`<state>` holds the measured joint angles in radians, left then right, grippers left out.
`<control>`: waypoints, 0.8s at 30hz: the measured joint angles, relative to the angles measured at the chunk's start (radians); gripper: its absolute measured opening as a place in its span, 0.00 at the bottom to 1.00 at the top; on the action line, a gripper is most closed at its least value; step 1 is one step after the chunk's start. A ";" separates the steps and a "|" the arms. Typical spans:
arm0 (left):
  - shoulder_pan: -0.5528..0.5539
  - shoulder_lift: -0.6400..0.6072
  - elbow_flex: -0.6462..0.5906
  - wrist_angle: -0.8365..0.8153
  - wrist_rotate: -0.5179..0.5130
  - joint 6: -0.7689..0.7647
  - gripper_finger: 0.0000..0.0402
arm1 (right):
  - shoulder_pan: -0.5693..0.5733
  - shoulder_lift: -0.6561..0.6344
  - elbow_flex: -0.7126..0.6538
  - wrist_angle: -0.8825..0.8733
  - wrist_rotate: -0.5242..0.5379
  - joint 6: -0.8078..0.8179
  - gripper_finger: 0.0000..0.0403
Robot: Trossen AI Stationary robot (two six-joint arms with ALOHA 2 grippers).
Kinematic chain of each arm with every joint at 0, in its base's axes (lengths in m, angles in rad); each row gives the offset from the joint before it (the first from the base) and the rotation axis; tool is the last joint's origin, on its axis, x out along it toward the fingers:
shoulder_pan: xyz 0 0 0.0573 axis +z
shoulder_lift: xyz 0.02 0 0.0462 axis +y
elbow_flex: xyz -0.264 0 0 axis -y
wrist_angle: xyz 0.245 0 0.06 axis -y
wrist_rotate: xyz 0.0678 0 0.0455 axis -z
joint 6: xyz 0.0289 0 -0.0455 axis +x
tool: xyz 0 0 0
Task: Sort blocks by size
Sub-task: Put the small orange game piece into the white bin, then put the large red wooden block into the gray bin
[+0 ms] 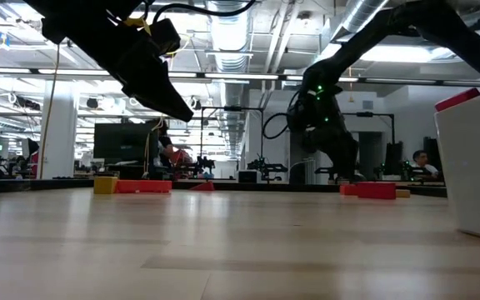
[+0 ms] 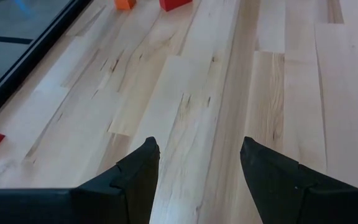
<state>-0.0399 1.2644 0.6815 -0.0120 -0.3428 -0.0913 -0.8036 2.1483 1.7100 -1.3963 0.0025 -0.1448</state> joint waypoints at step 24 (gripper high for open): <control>-0.002 0.000 0.000 -0.022 0.000 -0.019 0.54 | -0.029 -0.033 -0.055 0.062 -0.021 0.173 0.72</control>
<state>-0.0418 1.2640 0.6815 -0.0338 -0.3431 -0.1105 -0.8331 2.1151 1.6554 -1.3345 -0.0180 0.0284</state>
